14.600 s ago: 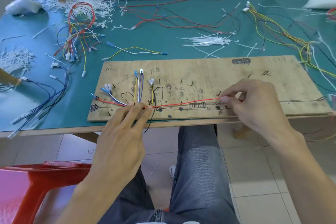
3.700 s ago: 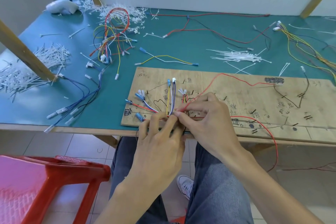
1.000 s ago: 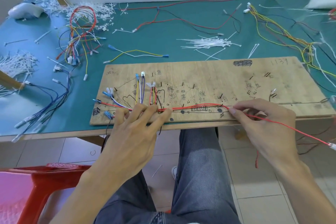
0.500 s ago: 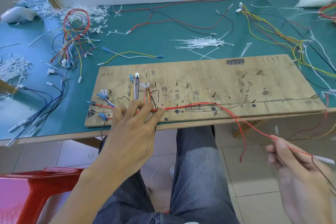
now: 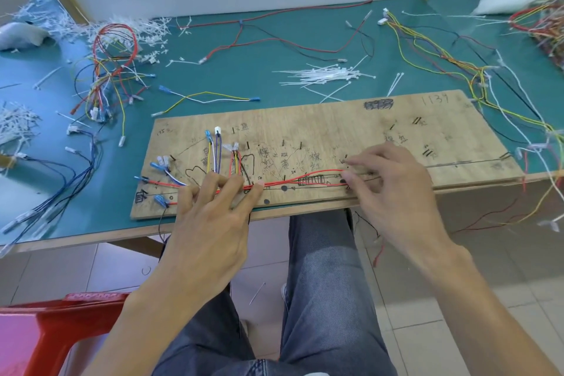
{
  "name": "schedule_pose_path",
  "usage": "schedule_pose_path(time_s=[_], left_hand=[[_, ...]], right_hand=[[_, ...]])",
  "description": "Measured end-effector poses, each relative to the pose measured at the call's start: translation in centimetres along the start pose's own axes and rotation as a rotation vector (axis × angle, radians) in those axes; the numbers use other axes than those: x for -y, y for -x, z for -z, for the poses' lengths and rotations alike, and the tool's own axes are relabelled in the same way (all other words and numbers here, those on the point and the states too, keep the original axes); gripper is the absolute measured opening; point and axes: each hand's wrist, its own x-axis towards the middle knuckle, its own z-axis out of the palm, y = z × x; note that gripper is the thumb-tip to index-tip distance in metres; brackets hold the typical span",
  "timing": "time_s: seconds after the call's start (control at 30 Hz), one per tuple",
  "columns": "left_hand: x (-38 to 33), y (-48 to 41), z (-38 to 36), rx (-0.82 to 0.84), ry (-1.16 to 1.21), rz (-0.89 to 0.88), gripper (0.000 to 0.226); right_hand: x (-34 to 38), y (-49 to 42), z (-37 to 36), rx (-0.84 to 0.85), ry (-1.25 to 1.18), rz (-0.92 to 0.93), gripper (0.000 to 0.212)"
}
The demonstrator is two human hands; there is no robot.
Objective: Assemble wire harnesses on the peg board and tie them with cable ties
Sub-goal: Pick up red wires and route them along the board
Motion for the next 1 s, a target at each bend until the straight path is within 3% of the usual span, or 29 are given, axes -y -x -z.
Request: schedule_pose_path(time_s=[0.07, 0.17, 0.47, 0.67, 0.87, 1.0], left_hand=[[0.0, 0.1, 0.0, 0.003, 0.004, 0.005, 0.061], [0.0, 0.0, 0.0, -0.001, 0.022, 0.019, 0.062], [0.2, 0.0, -0.4, -0.022, 0.019, -0.002, 0.063], [0.1, 0.1, -0.5, -0.017, 0.010, 0.006, 0.063], [0.0, 0.2, -0.2, 0.001, 0.008, 0.019, 0.063], [-0.1, 0.3, -0.1, 0.015, 0.010, 0.045, 0.063]], right_hand=[[-0.6, -1.4, -0.6, 0.086, 0.010, -0.003, 0.010], [-1.8, -1.2, 0.1, 0.085, -0.106, 0.053, 0.012], [-2.2, -0.8, 0.9, 0.217, 0.052, 0.166, 0.008], [-2.1, -2.4, 1.5, 0.184, -0.187, -0.070, 0.018], [-1.2, -3.0, 0.2, 0.112, 0.010, -0.090, 0.009], [-1.2, -1.4, 0.2, 0.052, 0.130, 0.027, 0.007]])
